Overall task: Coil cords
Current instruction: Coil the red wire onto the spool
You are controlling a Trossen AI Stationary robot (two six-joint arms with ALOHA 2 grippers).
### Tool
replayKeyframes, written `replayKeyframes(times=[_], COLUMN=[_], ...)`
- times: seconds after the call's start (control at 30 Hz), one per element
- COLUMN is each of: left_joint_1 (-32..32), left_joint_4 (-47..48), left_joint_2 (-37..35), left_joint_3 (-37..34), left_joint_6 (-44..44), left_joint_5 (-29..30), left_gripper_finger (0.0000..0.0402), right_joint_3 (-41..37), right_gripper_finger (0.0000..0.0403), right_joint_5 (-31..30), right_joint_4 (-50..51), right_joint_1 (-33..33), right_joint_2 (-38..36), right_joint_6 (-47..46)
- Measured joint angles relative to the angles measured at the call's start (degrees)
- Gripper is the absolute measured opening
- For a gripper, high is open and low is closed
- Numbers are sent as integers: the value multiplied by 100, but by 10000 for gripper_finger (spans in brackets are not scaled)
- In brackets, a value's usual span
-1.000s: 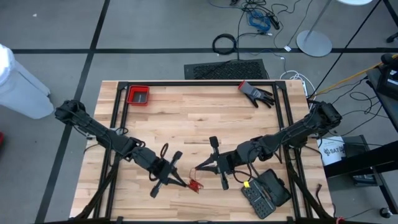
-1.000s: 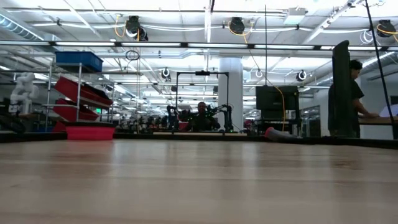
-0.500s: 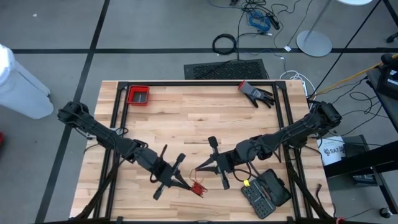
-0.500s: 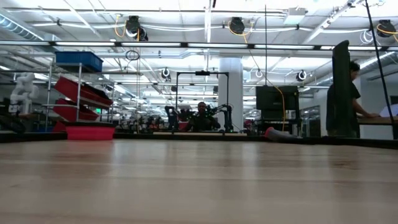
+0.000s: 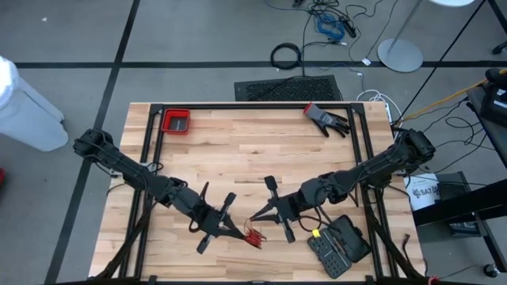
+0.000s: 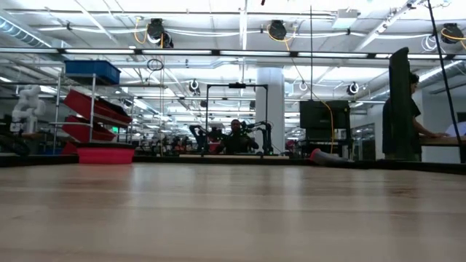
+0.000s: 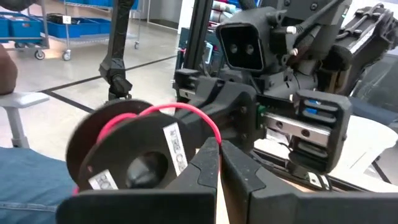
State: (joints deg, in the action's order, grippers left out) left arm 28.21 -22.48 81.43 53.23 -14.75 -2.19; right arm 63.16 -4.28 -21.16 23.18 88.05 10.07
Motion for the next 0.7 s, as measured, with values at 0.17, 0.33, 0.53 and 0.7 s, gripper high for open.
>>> replayKeyframes(times=[0.17, 0.33, 0.53, 0.7], left_joint_1=[0, 0, 3, 4], left_joint_4=[15, 20, 8, -135], left_joint_2=[0, 0, 0, 0], left_joint_3=[0, 0, 0, 0], left_joint_6=[-69, -69, -69, -68], left_joint_5=[15, -42, -237, -438], left_gripper_finger=[2, 2, 2, 2], right_joint_3=[0, 0, 0, 0], right_gripper_finger=[0, 5, 30, 54], right_joint_5=[16, 14, -6, -6], right_joint_4=[-3, -3, -3, 1], right_joint_1=[-29, -63, -65, -153], right_joint_2=[0, 0, 0, -1], right_joint_6=[-170, -208, -307, -611])
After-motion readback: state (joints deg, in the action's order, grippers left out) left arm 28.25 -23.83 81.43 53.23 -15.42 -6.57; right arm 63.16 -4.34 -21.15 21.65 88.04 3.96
